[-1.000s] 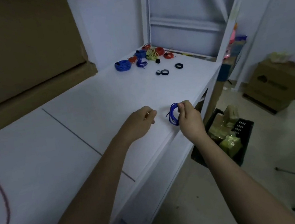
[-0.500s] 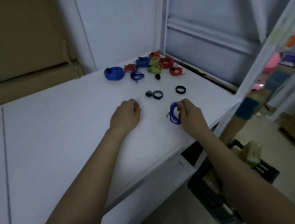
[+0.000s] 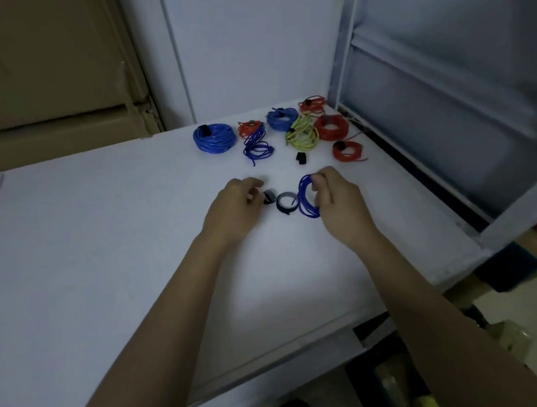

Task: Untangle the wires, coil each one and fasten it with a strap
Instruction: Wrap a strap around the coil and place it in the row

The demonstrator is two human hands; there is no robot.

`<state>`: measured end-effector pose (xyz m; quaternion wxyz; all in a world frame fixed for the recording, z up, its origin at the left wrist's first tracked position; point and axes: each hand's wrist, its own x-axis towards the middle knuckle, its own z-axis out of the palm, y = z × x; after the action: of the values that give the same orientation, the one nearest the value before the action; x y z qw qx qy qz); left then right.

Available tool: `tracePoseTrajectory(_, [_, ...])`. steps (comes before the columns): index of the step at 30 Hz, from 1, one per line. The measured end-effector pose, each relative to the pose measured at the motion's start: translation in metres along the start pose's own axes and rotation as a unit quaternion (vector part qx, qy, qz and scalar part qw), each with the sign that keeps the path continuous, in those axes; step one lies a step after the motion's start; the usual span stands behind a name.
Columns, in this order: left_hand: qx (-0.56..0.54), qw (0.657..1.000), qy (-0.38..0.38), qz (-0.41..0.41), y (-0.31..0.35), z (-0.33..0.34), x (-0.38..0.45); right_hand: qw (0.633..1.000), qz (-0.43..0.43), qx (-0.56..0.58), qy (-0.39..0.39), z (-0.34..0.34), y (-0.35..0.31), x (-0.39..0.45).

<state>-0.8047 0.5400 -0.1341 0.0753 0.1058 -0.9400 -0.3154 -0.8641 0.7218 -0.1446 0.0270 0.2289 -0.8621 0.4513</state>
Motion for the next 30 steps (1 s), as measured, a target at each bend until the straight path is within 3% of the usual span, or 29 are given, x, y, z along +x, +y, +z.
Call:
tracePoseTrajectory(3, [0.01,0.999,-0.025,0.033,0.004,0.003,0.009,0.999,-0.03,0.001,-0.022,0.0,0.004,0.016])
tracePoseTrajectory(6, [-0.003,1.0,-0.023,0.016,0.005,0.002,0.013,0.998,-0.037,0.035,-0.032,0.0,0.006,0.034])
tracePoseTrajectory(11, [-0.102,0.992,0.046,-0.05,0.009,0.001,0.004,0.99,-0.05,0.12,-0.048,0.004,-0.006,0.06])
tracePoseTrajectory(17, [-0.277,0.948,0.129,-0.087,0.028,0.002,-0.017,0.966,-0.091,0.204,-0.129,0.017,-0.024,0.067])
tracePoseTrajectory(21, [-0.241,0.953,0.154,-0.1,0.032,0.002,-0.022,0.958,-0.083,0.233,-0.146,0.026,-0.033,0.071])
tracePoseTrajectory(30, [-0.178,0.953,0.215,-0.117,0.022,-0.006,-0.024,0.948,-0.181,0.213,-0.15,0.039,-0.041,0.063])
